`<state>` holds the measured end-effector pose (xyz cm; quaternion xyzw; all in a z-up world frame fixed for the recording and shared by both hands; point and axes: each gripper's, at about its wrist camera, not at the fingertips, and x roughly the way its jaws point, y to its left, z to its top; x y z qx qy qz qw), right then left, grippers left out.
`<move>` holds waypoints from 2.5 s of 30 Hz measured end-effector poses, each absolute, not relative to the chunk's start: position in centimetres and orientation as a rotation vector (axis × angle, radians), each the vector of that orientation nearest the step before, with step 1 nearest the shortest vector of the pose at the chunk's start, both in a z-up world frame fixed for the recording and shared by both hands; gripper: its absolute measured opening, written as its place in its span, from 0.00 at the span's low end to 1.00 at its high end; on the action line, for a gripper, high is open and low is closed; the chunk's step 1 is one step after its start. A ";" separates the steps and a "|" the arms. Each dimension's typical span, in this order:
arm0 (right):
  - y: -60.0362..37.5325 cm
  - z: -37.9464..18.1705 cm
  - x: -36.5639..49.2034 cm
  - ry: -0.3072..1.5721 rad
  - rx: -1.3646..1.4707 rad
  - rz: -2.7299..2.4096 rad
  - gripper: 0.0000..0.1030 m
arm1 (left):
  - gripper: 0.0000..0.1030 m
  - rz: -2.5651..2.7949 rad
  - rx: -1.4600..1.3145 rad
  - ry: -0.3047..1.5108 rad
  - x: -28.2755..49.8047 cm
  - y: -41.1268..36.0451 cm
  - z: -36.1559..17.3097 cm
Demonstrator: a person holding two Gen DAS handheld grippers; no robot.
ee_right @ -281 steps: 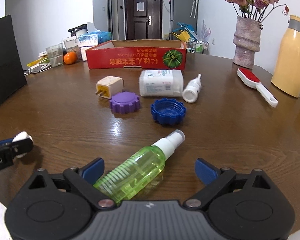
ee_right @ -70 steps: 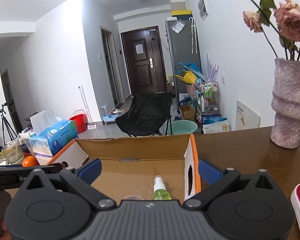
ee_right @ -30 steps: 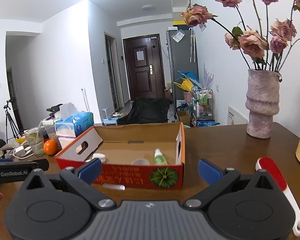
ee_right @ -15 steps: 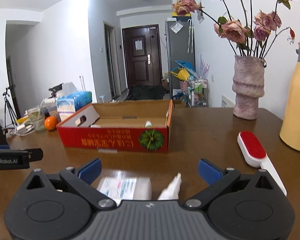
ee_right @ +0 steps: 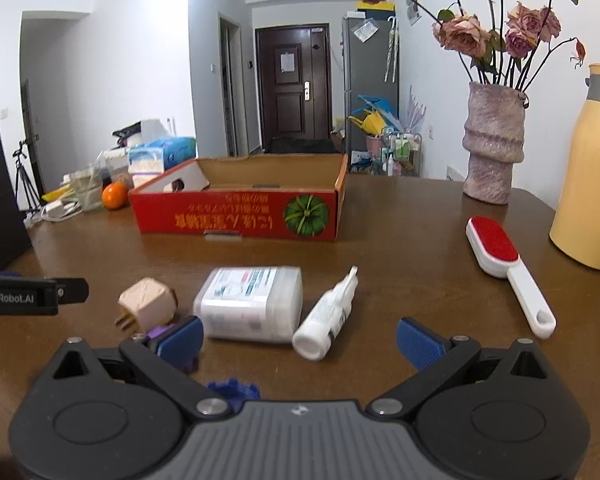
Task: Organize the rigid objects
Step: 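Withdraw both tools from the box toward the purple and blue caps, then close the right gripper on the blue cap, then lift the blue cap with the right gripper while the left gripper grasps the purple cap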
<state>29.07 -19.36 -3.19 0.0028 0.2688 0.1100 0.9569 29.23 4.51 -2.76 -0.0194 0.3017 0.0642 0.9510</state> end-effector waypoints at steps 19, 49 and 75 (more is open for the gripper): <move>-18.0 -5.7 25.8 0.634 -0.038 0.253 0.96 | 1.00 0.125 -0.031 0.638 25.2 3.9 -3.9; -20.1 -5.9 27.7 0.606 0.049 0.277 0.51 | 1.00 0.107 -0.039 0.655 26.2 2.0 -4.2; -27.5 -6.1 30.5 0.502 0.112 0.197 0.51 | 0.97 0.147 0.023 0.687 32.0 -5.4 -6.8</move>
